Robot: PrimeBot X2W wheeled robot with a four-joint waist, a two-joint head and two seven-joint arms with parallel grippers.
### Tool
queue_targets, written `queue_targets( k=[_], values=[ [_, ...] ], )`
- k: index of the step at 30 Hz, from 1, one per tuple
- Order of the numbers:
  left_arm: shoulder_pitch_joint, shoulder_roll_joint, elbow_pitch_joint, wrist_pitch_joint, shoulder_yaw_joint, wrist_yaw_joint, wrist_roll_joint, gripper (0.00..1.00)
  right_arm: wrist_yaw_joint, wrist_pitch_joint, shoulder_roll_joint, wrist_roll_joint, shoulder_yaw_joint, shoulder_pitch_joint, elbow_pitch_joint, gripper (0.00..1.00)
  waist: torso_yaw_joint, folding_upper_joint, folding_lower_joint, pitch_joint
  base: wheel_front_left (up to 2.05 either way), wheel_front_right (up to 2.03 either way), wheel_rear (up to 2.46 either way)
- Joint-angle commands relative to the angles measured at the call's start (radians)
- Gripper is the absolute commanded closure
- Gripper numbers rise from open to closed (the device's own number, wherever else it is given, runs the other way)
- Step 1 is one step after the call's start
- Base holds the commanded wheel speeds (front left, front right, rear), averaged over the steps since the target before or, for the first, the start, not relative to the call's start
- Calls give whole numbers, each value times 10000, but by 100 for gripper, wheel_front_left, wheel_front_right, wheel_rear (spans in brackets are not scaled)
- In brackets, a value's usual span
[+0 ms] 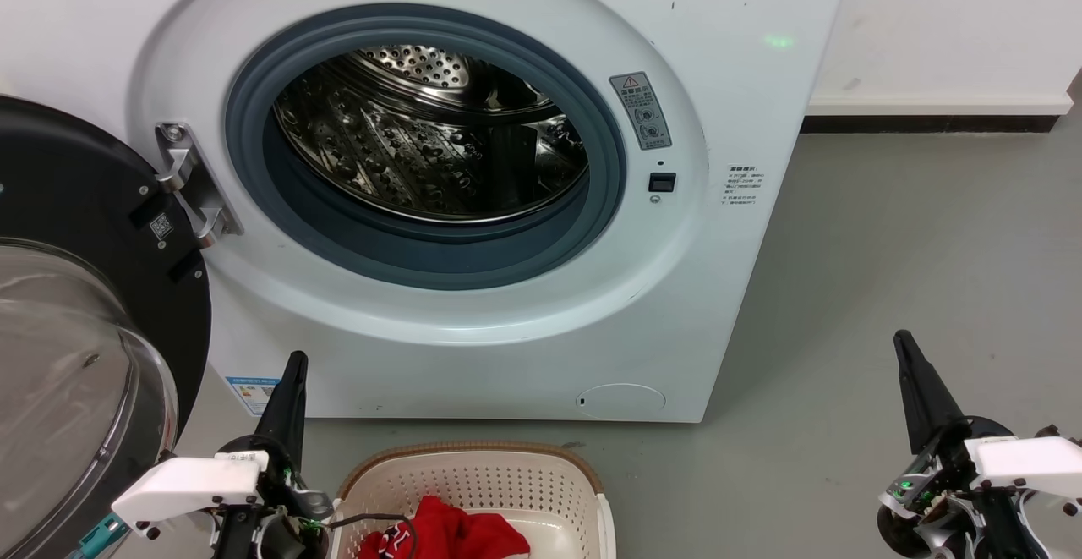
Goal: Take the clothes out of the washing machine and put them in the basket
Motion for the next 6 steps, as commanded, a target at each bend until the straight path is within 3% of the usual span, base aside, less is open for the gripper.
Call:
queue_targets(
  k=[1,6],
  values=[
    [-99,-21,15,51,55,-45,-138,100,-3,59,23,158,-29,-132,33,100,2,0,0,3,0,0,0],
    [-87,-21,17,59,57,-45,-165,100,-3,74,44,160,-55,-137,38,100,5,0,0,8,0,0,0]
  ],
)
